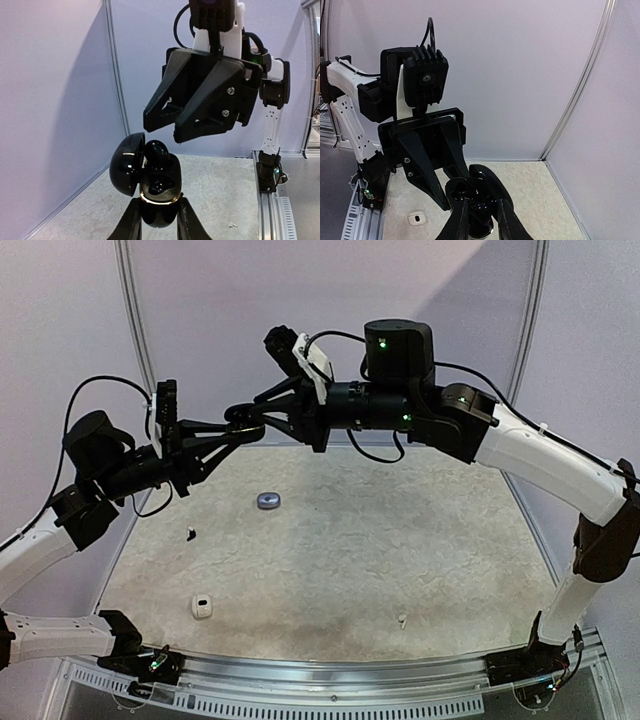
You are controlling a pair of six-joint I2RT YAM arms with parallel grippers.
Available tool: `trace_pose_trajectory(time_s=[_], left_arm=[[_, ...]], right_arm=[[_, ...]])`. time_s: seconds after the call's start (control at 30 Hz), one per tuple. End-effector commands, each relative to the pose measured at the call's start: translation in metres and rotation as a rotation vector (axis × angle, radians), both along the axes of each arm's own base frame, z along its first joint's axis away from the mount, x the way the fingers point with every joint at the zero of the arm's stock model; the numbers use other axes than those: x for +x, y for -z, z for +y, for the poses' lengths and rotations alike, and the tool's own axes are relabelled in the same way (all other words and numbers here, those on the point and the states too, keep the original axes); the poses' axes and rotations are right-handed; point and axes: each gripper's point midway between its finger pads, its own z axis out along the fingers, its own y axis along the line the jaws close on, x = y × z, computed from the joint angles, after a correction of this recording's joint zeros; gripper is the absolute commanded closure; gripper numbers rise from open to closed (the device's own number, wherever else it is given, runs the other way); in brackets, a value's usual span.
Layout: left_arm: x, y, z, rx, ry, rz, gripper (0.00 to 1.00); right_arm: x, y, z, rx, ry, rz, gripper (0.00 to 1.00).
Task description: Insert the wireless bluetooth earbuds into the charging case
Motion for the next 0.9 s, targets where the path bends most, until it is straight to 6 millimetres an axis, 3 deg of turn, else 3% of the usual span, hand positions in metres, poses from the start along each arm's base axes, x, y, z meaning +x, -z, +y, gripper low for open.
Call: trace_pose_trajectory(time_s=[0.0, 0.5, 0.87], left_arm=[[-0.003, 0.0, -0.001, 0.01, 0.012, -0.023, 1.0], [-0.002, 0.0, 0.0, 0.009, 0.005, -0.023, 1.0], [0.002, -0.002, 0.002, 0.003, -0.022, -0.026, 1.0]], right_arm=[[0.003, -0.019, -0.003, 0.042, 0.028, 0.025, 0.77], [0.01, 0.008, 0.01, -0.017, 0.026, 0.076, 0.77], [0.024, 0.034, 0.006, -0.099, 0.11, 0.087, 0.82]])
